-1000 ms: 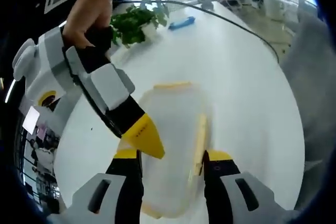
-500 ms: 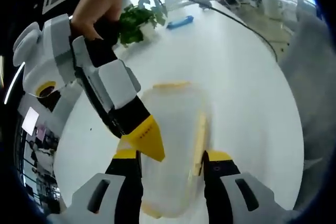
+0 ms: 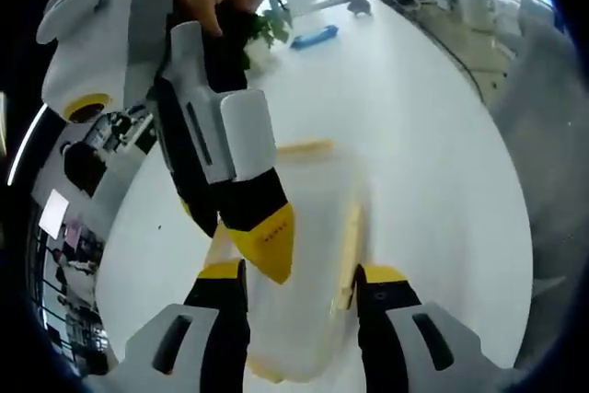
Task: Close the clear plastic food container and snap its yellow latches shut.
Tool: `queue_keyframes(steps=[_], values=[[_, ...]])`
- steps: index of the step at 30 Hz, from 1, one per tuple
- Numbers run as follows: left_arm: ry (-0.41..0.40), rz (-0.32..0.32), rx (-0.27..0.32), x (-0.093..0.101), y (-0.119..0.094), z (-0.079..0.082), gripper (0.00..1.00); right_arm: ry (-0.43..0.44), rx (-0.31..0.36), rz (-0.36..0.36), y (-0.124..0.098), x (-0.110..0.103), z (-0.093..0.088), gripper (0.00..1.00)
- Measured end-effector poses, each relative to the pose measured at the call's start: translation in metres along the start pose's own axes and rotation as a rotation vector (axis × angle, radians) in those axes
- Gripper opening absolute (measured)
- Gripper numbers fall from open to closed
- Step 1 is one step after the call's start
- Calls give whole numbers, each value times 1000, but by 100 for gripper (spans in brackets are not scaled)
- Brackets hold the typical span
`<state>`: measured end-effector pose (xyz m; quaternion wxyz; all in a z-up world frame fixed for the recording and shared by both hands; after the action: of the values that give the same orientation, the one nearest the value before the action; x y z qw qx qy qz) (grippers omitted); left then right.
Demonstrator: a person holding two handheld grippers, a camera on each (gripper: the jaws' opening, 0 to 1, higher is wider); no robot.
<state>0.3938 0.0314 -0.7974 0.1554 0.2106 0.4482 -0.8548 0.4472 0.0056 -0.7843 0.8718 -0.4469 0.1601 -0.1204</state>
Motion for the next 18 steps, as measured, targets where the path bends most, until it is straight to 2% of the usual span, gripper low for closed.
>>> queue_keyframes(steps=[3, 4, 8, 11, 13, 14, 16, 18], values=[[25, -9, -15, 0, -1, 0, 44, 3, 42, -29, -1, -3, -1, 48], [90, -17, -51, 0, -2, 0, 44, -4, 60, -33, -1, -3, 0, 47], [87, -25, -60, -1, 0, 2, 45, -16, 60, -59, -3, -6, 0, 44], [101, -32, -59, -1, -1, 1, 46, -14, 53, -48, -2, -11, 0, 39], [113, -44, -55, -2, -3, -2, 46, -45, 97, -65, -2, -10, 3, 41], [112, -46, -54, -2, -4, -4, 47, -45, 114, -83, -2, -8, 3, 46], [74, -52, -53, -2, -7, -8, 49, -19, 123, -102, -2, -6, 3, 52], [49, -53, -57, -1, -11, -12, 52, 10, 123, -99, -1, -7, 2, 54]])
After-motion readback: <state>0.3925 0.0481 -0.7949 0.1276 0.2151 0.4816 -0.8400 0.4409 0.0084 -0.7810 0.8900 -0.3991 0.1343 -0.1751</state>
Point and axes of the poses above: the point that each gripper's makers call its tool centre point, and the gripper's own axes: y roughly forward along the fingers, x roughly to its right, z roughly out of its top, the point moved 4 cm from there along -y, roughly backward along the fingers, and after that the axes turned 10 degrees about y, right-handed, at the moved point
